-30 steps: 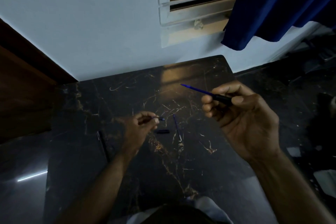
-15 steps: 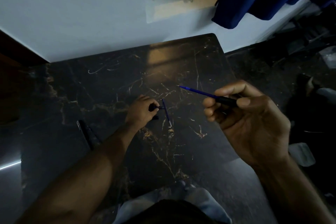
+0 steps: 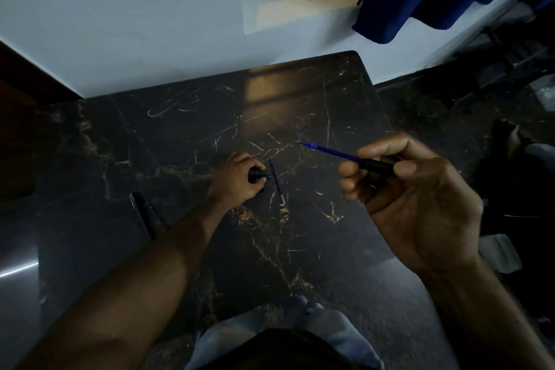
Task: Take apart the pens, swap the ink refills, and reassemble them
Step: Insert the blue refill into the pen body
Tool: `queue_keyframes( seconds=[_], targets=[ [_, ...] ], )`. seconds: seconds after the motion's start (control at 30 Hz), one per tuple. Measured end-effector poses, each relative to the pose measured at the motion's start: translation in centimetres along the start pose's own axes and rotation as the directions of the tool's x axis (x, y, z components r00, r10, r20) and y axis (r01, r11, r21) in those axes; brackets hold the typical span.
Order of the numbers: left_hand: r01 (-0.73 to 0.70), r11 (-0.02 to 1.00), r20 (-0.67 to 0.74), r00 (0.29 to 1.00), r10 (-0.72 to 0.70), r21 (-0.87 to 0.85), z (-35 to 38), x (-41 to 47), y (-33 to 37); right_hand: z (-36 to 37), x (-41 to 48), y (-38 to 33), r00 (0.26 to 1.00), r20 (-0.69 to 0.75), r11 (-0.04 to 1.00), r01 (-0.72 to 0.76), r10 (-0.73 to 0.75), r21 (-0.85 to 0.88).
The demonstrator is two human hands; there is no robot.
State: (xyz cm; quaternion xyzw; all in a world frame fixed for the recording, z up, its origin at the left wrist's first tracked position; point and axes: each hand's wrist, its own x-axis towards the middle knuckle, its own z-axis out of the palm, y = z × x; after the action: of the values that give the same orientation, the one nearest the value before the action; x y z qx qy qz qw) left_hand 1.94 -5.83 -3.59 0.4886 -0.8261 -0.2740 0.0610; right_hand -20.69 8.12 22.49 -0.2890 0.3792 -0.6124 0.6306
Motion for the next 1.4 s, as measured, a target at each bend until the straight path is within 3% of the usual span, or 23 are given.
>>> queue_keyframes(
  seconds=[0.37,0.47,0.53,0.6,0.67,0.7,0.8,0.83,0.9,1.07,1.23,1.3,1.4],
  targets=[
    [-0.008,1.000,0.017,1.000,0.008,0.011,0.1,0.3,-0.1,0.2,-0.7,0.1,1.000,-0.015,1.000,0.011,-0.012,-0.020],
    [0.030,0.997,-0.013,0.999,-0.031,-0.077,0.1,0.2,0.0,0.1,-0.6,0.1,1.000,-0.014,1.000,0.017,-0.017,-0.023],
    [0.097,0.970,-0.077,0.990,-0.116,-0.224,-0.6,0.1,0.8,0.1,-0.6,0.0,1.000,-0.014,1.000,0.017,-0.017,-0.015],
    [0.167,0.882,-0.139,0.958,-0.250,-0.440,-2.3,0.0,2.5,0.1,-0.6,-0.1,1.000,-0.019,1.000,0.016,-0.016,-0.010],
    [0.128,0.735,-0.136,0.948,-0.288,-0.666,-5.4,-0.5,4.8,0.1,-0.4,-0.2,1.000,-0.026,1.000,0.018,-0.018,0.002],
    [0.065,0.629,-0.107,0.967,-0.231,-0.775,-7.4,-0.9,6.3,0.2,-0.2,-0.2,0.999,-0.031,1.000,0.019,-0.018,0.011],
    [-0.117,0.245,-0.077,0.983,0.169,-0.962,-13.5,-3.1,10.8,0.7,0.4,-0.2,0.999,-0.033,0.999,0.022,-0.021,0.040],
    [-0.148,0.165,-0.100,0.957,0.271,-0.975,-15.2,-3.9,12.3,1.0,0.7,-0.3,0.999,-0.021,0.998,0.026,-0.025,0.052],
    [-0.210,0.126,-0.160,0.932,0.327,-0.969,-17.5,-5.0,14.9,1.9,1.3,-0.3,0.999,0.015,0.996,0.033,-0.034,0.078],
    [-0.280,0.178,-0.263,0.958,0.111,-0.943,-18.7,-6.0,16.1,3.0,2.2,0.0,0.995,0.079,0.995,0.047,-0.054,0.086],
    [-0.195,0.044,-0.200,0.958,-0.206,-0.980,-18.9,-8.8,8.1,1.9,1.5,0.0,0.998,0.048,0.997,0.041,-0.044,0.062],
    [-0.093,0.120,-0.133,0.911,-0.391,-0.988,-17.2,-10.3,4.1,1.2,0.9,-0.1,0.999,0.018,0.998,0.033,-0.034,0.060],
    [0.237,0.219,0.066,0.807,-0.587,-0.947,-10.7,-11.7,0.7,0.6,0.1,-0.1,1.000,-0.012,0.998,-0.001,0.002,0.058]
  ],
)
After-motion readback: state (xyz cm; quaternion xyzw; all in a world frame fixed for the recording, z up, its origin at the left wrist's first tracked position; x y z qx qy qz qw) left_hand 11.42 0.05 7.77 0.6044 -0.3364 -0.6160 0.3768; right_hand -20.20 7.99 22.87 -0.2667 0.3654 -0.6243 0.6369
